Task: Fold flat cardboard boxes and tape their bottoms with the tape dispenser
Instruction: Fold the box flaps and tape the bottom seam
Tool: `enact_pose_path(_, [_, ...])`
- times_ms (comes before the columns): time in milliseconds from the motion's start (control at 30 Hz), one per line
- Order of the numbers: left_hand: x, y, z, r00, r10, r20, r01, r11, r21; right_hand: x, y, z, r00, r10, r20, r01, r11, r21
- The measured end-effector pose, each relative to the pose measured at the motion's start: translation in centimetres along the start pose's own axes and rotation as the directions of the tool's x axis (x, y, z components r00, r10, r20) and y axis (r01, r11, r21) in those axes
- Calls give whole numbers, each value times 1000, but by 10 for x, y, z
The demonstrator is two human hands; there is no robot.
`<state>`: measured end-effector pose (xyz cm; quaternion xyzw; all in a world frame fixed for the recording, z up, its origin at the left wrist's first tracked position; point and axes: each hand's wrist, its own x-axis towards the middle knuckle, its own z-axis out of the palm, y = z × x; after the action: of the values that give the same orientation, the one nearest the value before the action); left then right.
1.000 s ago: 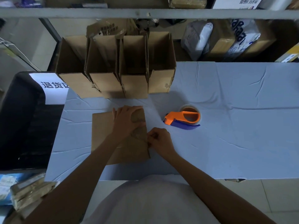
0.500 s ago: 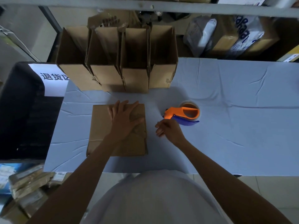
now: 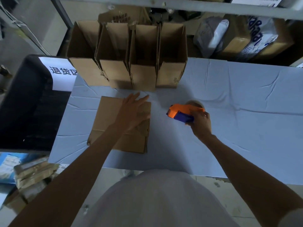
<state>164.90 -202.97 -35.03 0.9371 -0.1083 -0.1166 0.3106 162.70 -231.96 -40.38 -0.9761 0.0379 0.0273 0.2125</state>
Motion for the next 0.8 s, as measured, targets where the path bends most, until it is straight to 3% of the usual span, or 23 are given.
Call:
enact_pose_path(67, [-1,20,-3,1000,-1,-31,-7,972,-236,-3,-7,-8,998,-51,-42,57,988,146])
enact_pose_path(133, [-1,36,-7,999,1,-53,-19,938,-346,-7,-16,-16,987,-154,-54,162,961,226])
enact_pose_path(233, [0,50,-14,996,92,-11,-89,919,-384,-14,-32,-30,965,-249,-78,261,917,302])
enact_pose_path(400, [-2,51,-17,967,254,-36,-251,912,-325,-26,-53,-47,972,-225,-68,234,903,359])
enact_pose_path(533, [-5,50,-17,980,183,-81,-200,918,-341,-29,-59,-56,958,-286,22,246,860,447])
enact_pose_path(667, [-10,49,-19,985,140,-101,-168,917,-363,-33,-63,-64,942,-266,203,127,846,518])
enact_pose_path(800, [-9,50,-14,999,-14,-40,-6,881,-473,-32,-62,-67,913,-279,297,84,842,532])
